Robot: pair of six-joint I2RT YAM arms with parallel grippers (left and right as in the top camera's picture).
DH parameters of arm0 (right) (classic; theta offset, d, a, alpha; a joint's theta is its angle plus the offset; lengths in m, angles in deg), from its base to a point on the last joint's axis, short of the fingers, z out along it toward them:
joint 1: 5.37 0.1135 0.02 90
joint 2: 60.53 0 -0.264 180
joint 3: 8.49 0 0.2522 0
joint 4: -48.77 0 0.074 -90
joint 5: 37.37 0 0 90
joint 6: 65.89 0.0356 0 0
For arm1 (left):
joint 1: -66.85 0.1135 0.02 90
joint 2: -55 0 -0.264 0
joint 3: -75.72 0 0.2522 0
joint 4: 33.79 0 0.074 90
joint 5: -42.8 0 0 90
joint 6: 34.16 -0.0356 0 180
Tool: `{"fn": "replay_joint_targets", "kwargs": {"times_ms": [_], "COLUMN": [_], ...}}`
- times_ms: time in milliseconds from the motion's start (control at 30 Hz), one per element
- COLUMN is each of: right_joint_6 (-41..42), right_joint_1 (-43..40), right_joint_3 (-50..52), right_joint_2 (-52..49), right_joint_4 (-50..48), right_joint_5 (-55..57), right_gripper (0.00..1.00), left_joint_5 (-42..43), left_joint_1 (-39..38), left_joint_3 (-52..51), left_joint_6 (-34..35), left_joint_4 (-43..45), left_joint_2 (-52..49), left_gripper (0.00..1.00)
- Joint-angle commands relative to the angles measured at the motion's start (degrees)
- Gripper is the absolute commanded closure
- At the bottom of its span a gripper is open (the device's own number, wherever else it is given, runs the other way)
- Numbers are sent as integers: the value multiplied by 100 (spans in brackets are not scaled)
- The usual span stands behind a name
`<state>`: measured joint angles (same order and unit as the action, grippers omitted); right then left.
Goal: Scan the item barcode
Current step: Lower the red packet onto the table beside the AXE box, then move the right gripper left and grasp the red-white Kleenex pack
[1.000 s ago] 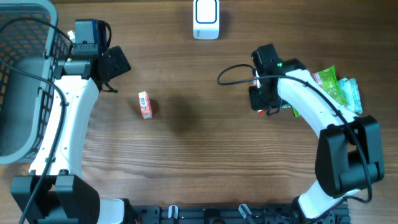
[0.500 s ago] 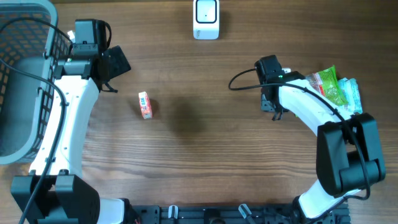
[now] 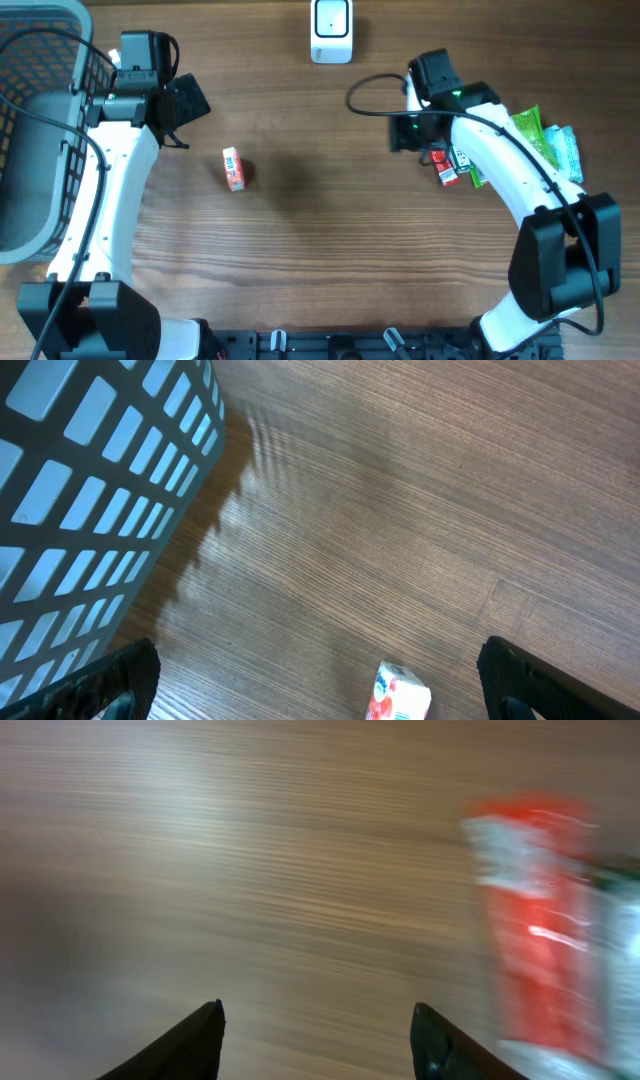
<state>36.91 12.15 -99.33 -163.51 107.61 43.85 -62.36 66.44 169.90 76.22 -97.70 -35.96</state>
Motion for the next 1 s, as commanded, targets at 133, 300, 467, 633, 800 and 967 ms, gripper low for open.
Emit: {"fn": "replay_joint_targets", "kwargs": {"times_ms": [133, 300, 467, 633, 800, 967], "right_joint_6": [1233, 1777, 1738, 1694, 1410, 1060], "right_joint_1": [1491, 2498, 3392, 3893, 3921, 3921], "right_joint_3": [52, 138, 138, 138, 138, 138], "right_joint_2": [118, 81, -39, -476, -1237, -1834], "right_joint_4": [-1346, -2076, -2507, -3095, -4063, -4752], "right_joint_5": [-1419, -168, 1248, 1499, 1473, 1478], "right_gripper": [32, 32, 39, 39, 39, 39], "left_joint_5": [-31, -31, -31, -31, -31, -31], "left_joint_1": [31, 31, 31, 31, 31, 31], "left_joint_3": [48, 48, 48, 48, 48, 48], "left_joint_6": [-68, -68, -68, -68, -68, -68], "left_joint_4": [-4, -4, -4, -4, -4, -4], "left_joint_2": [15, 15, 13, 13, 15, 15], "left_gripper": [0, 0, 0, 0, 0, 0]}}
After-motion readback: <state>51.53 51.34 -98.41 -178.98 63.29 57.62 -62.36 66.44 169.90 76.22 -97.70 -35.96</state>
